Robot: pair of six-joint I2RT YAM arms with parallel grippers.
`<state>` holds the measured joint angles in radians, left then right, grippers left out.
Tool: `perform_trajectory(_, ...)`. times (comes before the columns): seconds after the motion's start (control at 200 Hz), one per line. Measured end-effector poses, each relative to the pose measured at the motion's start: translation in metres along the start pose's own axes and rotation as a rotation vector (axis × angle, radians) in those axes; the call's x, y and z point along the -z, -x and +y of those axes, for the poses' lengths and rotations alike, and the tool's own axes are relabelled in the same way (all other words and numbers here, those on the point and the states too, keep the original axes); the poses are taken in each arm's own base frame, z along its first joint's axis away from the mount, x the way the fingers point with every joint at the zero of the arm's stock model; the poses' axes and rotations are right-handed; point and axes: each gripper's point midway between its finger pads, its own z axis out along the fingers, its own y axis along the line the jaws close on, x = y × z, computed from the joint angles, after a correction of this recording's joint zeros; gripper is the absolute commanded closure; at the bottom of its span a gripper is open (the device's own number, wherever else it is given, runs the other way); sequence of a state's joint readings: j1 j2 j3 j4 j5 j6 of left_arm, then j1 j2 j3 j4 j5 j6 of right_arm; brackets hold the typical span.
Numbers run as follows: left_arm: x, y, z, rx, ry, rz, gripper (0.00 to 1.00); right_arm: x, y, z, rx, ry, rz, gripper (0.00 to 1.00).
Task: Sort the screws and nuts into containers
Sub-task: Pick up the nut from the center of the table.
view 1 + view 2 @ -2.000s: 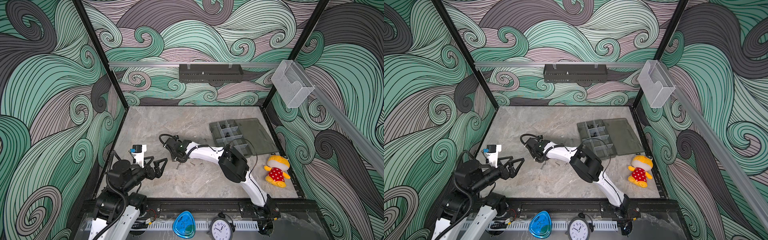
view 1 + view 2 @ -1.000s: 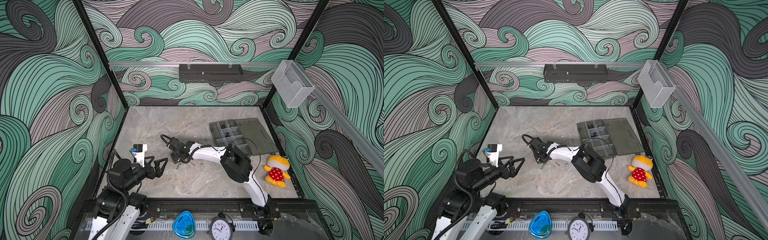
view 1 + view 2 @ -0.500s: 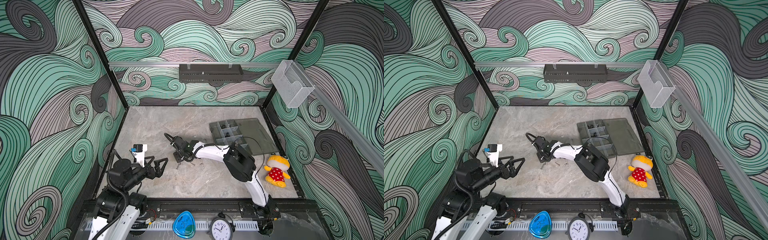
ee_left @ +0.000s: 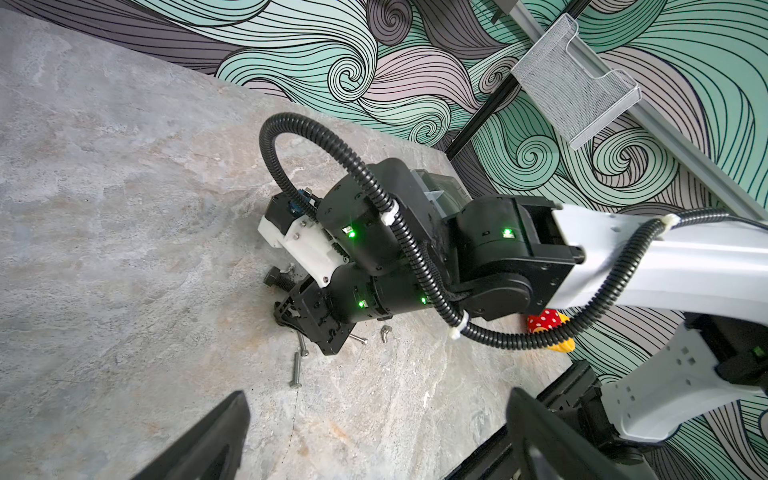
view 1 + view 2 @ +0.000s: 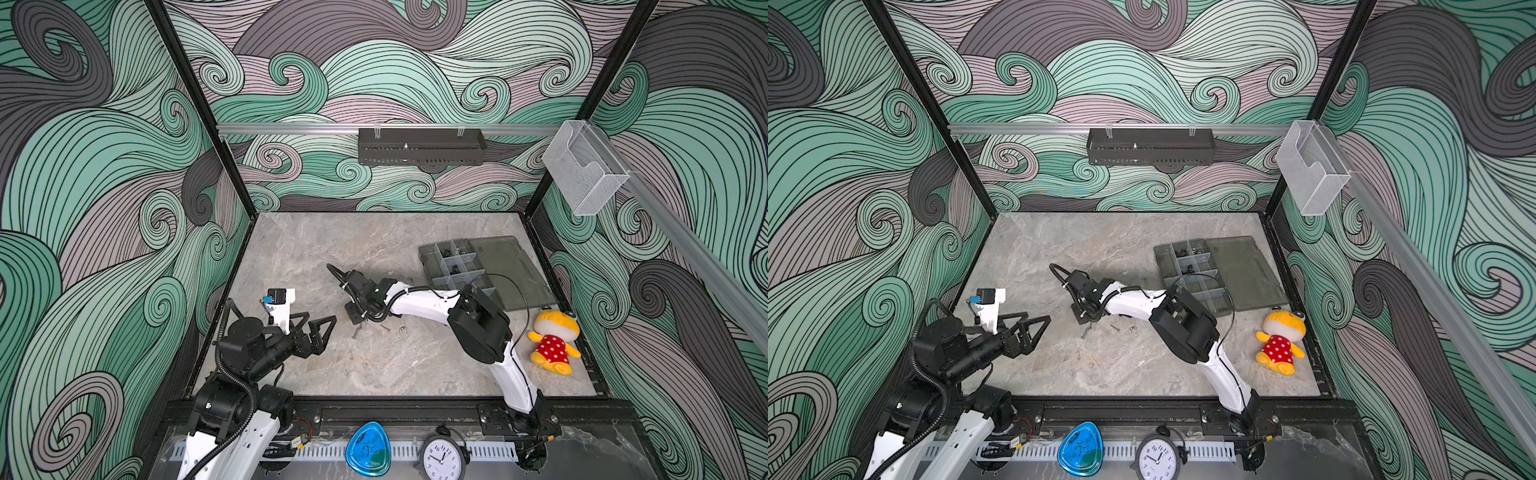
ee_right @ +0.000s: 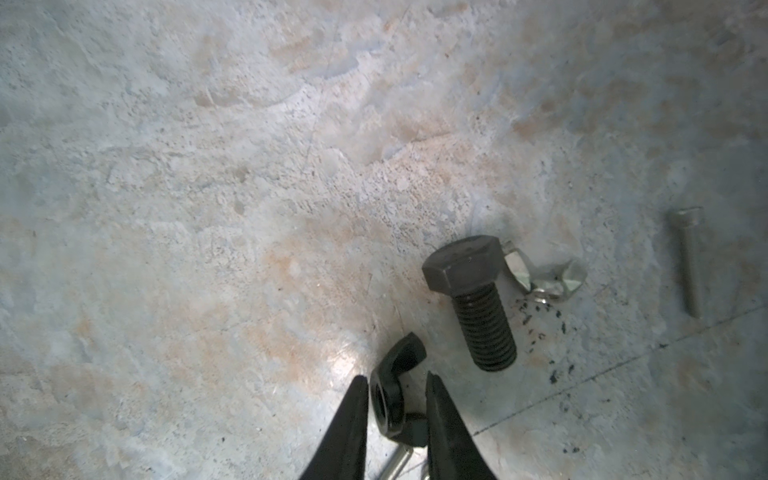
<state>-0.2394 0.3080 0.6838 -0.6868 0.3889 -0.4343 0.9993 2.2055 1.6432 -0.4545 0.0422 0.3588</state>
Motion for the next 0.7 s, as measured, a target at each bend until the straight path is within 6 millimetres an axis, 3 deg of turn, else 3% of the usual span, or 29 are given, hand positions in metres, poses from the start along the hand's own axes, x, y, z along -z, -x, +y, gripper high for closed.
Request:
perform_trajectory(0.205,0.0,0.0001,0.0,0.0,0.0,0.0,0.01,0.0002,-0.0009,0.0027,0.005,0.013,0.013,0.77)
perform_trajectory(0.36,0.0,0.0001,0.0001,0.0,0.001,-0.001,0.01,0.0001,-0.0016,0.0041,0.006,0.021,0.018,0.89)
perform_trajectory(0.7,0.0001,0.0009,0.0015,0.0,0.009,-0.005,0.01,0.0014,0.0006,0.0063,0.01,0.042,0.019,0.92)
